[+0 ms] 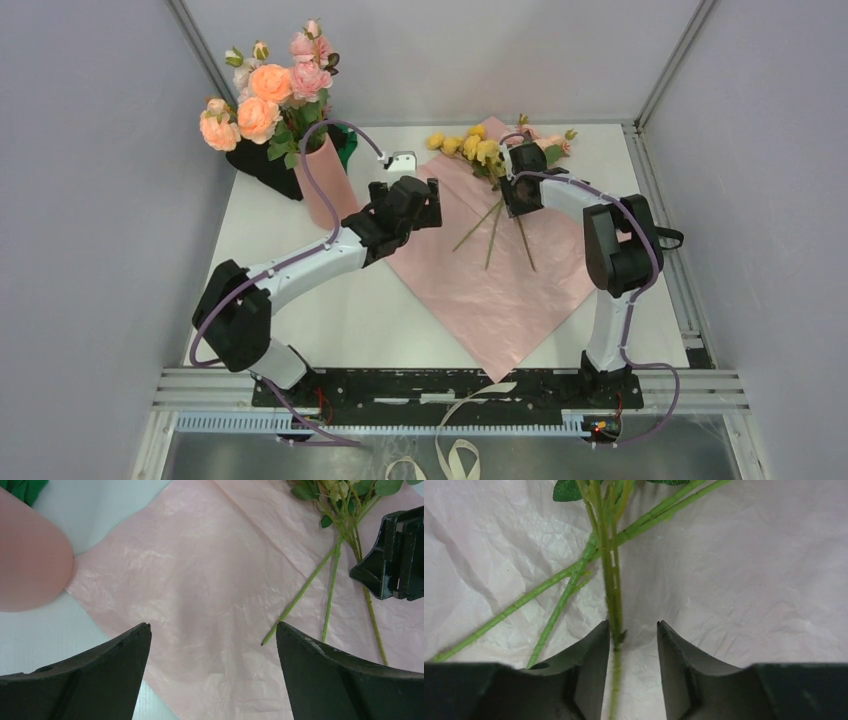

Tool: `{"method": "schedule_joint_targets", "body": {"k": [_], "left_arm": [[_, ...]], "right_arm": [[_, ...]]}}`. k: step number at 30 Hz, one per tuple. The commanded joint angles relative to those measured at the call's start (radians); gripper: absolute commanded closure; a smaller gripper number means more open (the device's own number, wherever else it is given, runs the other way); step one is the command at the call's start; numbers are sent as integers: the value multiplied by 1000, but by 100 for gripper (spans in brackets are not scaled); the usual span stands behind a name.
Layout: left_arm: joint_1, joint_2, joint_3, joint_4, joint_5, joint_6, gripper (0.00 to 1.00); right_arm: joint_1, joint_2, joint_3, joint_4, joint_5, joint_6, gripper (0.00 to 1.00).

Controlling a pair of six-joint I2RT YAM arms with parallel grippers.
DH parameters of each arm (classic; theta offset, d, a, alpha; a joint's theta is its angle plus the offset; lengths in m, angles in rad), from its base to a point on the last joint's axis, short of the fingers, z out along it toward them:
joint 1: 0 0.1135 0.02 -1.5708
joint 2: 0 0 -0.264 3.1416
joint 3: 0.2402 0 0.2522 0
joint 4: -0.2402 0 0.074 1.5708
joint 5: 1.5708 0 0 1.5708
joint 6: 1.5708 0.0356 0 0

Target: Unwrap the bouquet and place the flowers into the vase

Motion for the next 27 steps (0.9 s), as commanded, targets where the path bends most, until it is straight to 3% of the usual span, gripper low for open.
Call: {"method": "schedule_joint_targets", "body": {"k": [1, 2, 6, 12, 27], "left_arm": [[-1, 19, 38, 15, 22, -42, 0], [-1, 20, 36, 17, 22, -42, 0], [-1, 23, 33, 18, 19, -41, 0], [0, 40, 44, 18, 28, -45, 0], [-3, 92, 84, 39, 84, -56, 0]], "right_arm": [[2, 1, 1, 15, -2, -5, 64], [3, 2, -2, 16, -5, -4, 68], [2, -3, -26, 27, -22, -2, 100], [3, -59, -63, 48, -41, -1, 100], [13, -394, -138, 80, -64, 2, 100]]}}
